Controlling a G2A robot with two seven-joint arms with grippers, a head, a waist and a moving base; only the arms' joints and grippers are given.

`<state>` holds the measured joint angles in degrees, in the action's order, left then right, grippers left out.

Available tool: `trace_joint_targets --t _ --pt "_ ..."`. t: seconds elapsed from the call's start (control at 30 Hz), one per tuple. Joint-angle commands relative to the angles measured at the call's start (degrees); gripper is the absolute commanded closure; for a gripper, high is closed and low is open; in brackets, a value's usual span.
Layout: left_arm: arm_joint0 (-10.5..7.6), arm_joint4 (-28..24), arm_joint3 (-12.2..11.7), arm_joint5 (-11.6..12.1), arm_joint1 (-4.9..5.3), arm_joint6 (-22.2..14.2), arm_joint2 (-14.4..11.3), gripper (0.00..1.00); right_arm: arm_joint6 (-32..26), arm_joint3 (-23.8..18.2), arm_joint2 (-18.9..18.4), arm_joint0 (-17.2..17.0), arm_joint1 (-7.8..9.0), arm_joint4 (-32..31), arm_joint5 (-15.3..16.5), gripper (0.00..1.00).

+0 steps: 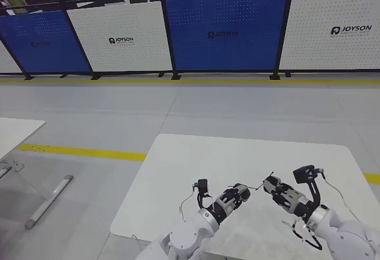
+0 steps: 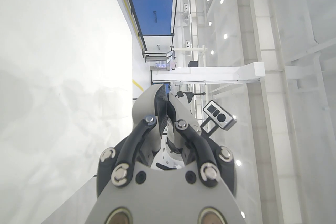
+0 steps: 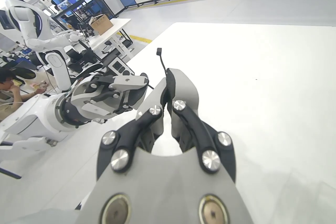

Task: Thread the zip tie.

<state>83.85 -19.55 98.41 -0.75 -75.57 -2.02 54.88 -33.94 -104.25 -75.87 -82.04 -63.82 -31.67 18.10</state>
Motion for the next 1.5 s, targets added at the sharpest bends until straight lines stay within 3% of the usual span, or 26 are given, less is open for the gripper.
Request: trace_joint_targets --t 0.0,0.2,0.4,0.63,0.9,1.17,1.33,1.47 --pt "-0.13 -0.13 -0.12 0.13 -0.05 0.13 -0.04 0.98 0.41 -0.23 0.24 -0.14 0.00 -0.75 -0.47 1.00" --pt "-0.50 0.66 -0.52 -0.70 -0.10 0.32 -0.31 0.70 1.42 -0.86 0.97 -0.56 0.00 -2.14 -1.32 1.00" --pt "-0.89 0.61 -1.29 -0.80 -0.22 0.67 -0.47 0.75 1.74 -0.80 1.38 -0.42 0.01 -2.61 -1.69 1.00" --pt "-1.37 1.54 -1.67 -1.49 -0.36 0.58 -1.27 0.91 2.06 -1.37 1.25 -0.76 0.12 -3.05 -1.82 1.00" --pt "-1.72 2.19 -1.65 -1.66 -0.54 0.68 -2.06 0.80 2.31 -1.66 1.22 -1.10 0.23 -3.29 -1.78 1.00" --pt "-1.97 3.22 -1.74 -1.84 -0.71 1.05 -2.86 0.88 2.87 -1.76 1.36 -1.19 0.28 -3.85 -2.05 1.00" --pt "-2.17 3.69 -2.03 -1.91 -0.84 1.19 -3.34 0.82 2.94 -1.80 1.41 -1.28 0.32 -3.91 -2.05 1.00" --pt "-2.28 3.54 -2.23 -1.86 -0.93 1.25 -3.49 0.84 2.90 -1.60 1.49 -1.24 0.35 -3.86 -1.90 1.00"
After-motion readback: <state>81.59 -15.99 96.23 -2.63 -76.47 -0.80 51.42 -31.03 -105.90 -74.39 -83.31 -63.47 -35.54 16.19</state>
